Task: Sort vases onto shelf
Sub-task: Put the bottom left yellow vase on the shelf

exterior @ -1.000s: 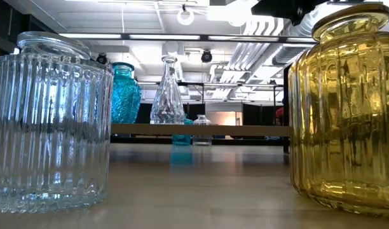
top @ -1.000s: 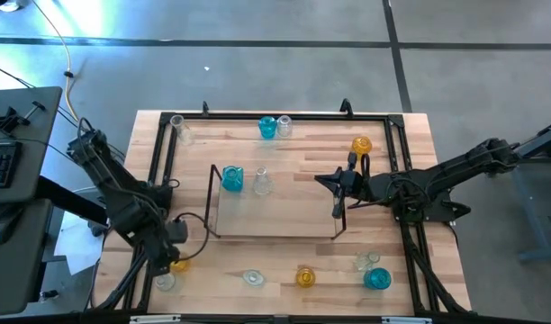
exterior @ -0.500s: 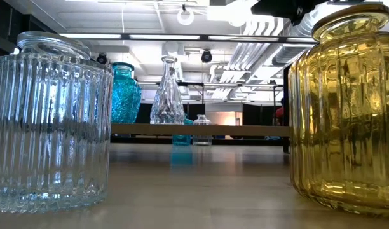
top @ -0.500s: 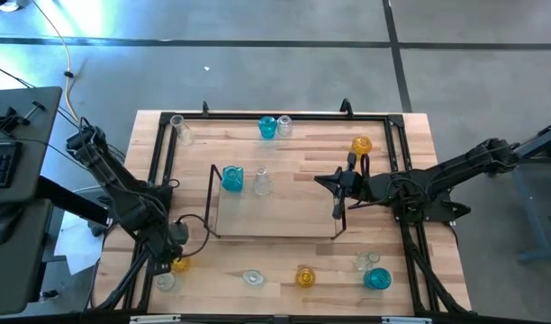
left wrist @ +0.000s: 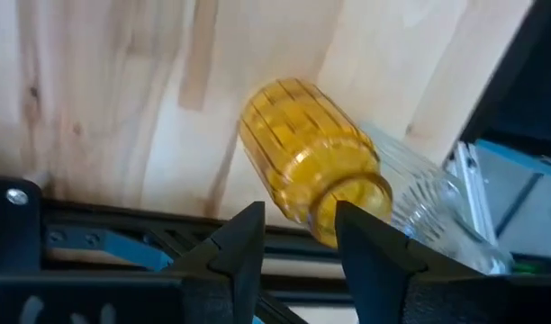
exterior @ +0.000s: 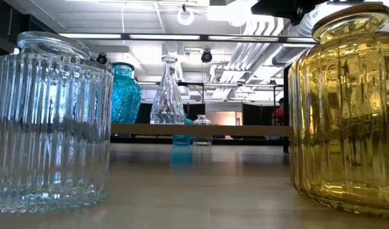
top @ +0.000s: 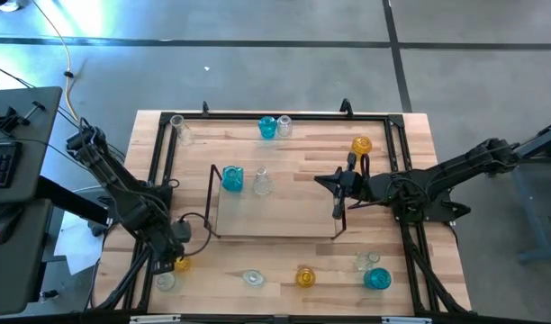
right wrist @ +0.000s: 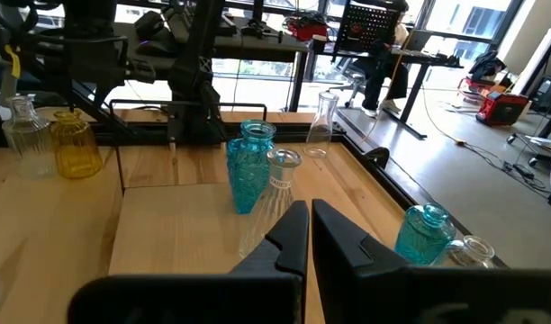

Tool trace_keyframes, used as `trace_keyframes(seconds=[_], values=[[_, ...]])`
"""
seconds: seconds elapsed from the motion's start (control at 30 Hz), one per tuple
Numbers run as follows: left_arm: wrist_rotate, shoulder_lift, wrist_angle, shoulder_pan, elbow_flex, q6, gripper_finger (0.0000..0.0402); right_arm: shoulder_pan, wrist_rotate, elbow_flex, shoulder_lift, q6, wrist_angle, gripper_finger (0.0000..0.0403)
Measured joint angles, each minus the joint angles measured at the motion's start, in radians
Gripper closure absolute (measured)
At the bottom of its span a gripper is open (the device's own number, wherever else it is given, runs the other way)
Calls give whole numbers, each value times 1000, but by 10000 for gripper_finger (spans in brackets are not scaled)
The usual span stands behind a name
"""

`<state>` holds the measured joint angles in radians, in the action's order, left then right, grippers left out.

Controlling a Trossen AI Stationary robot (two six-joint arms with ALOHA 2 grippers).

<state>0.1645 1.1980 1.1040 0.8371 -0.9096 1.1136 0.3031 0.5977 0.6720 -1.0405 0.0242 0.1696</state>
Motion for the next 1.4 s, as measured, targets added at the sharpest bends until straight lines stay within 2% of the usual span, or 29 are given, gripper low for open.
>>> trace_keyframes(seconds=[0.4,0.5,0.7,0.87,1.17,1.4], values=[[-3,76,-1,0,0,-85,278,0,0,0,0,-1,0,403],[23,76,-1,0,0,-90,302,0,0,0,0,-1,0,403],[46,76,-8,3,0,-155,386,0,0,0,0,-1,0,403],[92,76,2,0,-11,-174,392,0,0,0,0,-2,0,403],[84,33,11,-64,-199,-158,398,0,0,0,0,-20,0,403],[29,28,62,-148,-374,-188,399,1,0,0,0,-25,-1,403]])
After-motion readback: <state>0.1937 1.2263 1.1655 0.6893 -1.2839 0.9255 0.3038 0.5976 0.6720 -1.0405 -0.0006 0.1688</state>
